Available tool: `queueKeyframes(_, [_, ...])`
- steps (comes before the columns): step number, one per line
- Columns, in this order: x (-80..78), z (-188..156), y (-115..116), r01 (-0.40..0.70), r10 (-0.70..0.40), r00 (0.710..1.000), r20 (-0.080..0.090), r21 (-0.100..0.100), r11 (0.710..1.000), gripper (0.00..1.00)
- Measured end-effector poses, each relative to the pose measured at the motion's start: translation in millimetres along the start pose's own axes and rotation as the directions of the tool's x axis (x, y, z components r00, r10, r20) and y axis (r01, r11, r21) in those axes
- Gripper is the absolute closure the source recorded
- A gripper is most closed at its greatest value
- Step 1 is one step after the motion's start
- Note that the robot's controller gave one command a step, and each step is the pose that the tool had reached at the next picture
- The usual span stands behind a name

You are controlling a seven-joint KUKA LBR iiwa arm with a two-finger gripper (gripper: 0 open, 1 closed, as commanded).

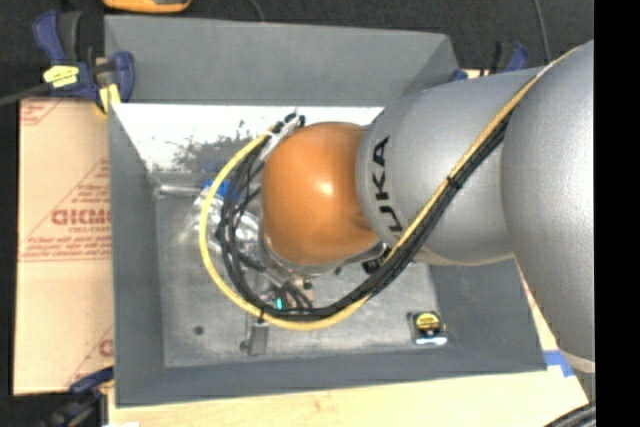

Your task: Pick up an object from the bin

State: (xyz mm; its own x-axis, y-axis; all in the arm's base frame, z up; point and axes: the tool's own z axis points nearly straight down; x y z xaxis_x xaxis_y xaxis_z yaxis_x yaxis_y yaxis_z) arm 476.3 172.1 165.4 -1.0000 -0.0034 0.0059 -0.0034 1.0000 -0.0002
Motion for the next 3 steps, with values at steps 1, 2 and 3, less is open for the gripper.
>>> queueKeyframes(1, [-29.1, 53.7, -44.1, -0.021, 0.021, 1.000, 0.004, 0.002, 1.000, 0.00])
queueKeyframes(2, [-108.5, 83.8, 23.4, 0.018, -0.018, 1.000, 0.025, -0.006, 1.000, 0.00])
queueKeyframes(3, [-56.3, 40.4, 8.4, -0.167, 0.167, 0.986, 0.008, -0.003, 0.986, 0.00])
